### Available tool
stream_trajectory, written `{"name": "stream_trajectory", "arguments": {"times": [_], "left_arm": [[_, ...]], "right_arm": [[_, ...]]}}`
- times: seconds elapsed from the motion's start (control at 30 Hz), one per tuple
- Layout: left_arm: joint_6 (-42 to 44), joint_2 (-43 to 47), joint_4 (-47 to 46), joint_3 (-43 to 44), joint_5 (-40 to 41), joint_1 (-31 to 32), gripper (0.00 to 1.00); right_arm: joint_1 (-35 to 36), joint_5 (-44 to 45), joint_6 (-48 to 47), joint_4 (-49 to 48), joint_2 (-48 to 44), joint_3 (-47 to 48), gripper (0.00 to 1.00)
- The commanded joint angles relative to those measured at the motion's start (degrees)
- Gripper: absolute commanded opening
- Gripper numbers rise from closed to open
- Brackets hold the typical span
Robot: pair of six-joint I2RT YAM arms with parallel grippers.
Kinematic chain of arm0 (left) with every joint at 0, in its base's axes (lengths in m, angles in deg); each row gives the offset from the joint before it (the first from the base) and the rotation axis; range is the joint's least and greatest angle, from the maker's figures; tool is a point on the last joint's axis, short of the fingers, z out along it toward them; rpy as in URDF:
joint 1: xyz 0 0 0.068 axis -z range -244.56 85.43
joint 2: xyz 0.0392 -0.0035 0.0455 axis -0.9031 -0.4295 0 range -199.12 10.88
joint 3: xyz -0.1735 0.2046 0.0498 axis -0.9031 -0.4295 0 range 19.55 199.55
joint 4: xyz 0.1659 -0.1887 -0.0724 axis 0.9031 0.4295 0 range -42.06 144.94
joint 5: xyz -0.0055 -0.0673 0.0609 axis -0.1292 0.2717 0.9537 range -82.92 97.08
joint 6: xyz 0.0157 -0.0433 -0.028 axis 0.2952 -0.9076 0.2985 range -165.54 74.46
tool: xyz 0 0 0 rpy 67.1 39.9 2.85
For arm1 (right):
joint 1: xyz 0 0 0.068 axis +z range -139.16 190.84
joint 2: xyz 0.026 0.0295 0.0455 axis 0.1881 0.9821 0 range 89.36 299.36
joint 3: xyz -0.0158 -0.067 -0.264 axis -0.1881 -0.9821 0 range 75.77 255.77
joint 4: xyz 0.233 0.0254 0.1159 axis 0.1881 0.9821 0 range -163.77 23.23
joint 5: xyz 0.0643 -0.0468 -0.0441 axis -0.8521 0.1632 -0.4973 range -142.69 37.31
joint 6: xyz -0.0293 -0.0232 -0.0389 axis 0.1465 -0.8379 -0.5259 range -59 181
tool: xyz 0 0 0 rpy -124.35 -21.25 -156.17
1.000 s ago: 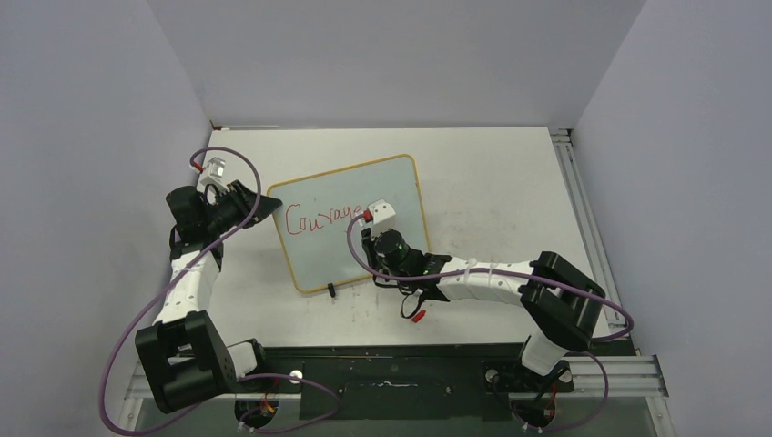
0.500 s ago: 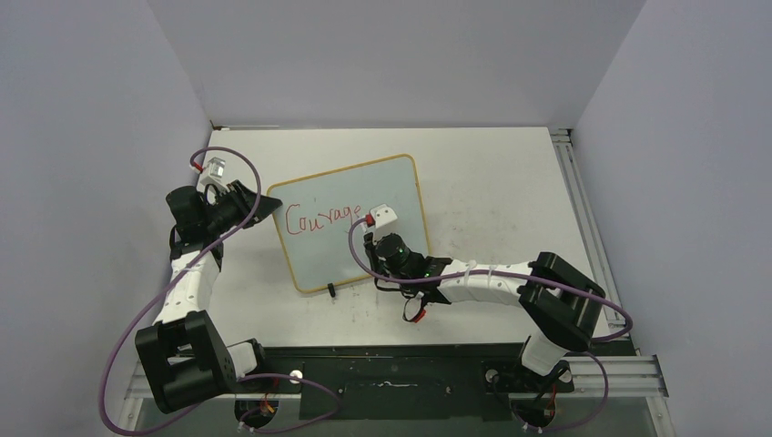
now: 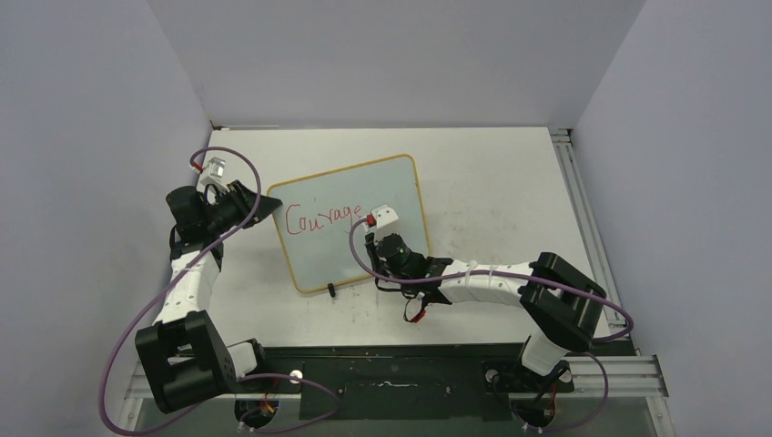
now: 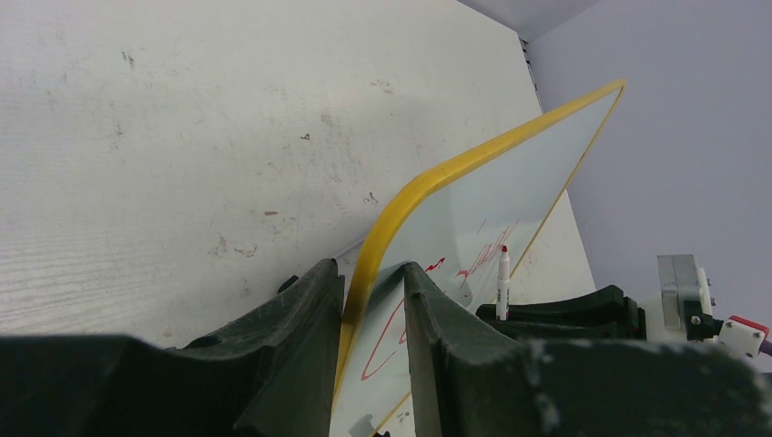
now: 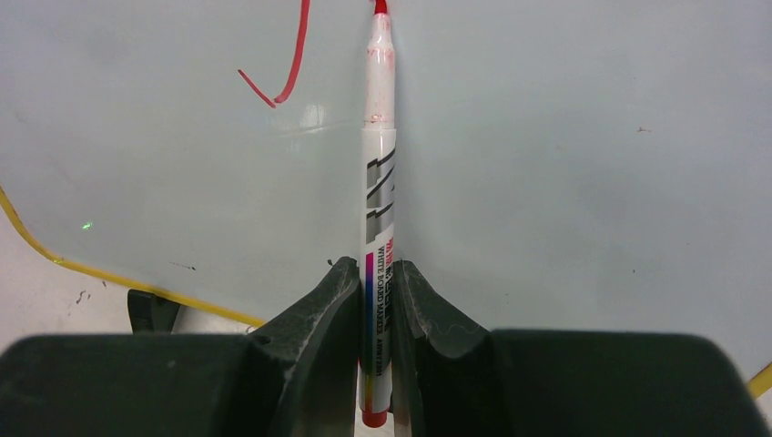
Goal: Write a sentence on the whiteboard
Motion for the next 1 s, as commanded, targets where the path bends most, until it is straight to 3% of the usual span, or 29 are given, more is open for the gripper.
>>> {"name": "stream_trajectory", "arguments": {"times": [0.0, 0.57, 0.97], "left_arm": [[0.5, 0.1, -0.9, 1.2, -0.9, -0.2, 0.29], [0.9, 0.9, -0.2, 1.1, -0.5, -0.2, 0.29], [1.1, 1.1, 0.1, 1.0, -0.3, -0.1, 0.29]], "right_arm": [[0.2, 1.2, -0.4, -0.3, -2.9, -0.2, 0.05], [1.0, 0.1, -2.6, 6.1, -17.2, -1.4, 0.05], [-2.4, -2.5, -4.4, 7.1, -15.6, -1.1, 0.05]]}}
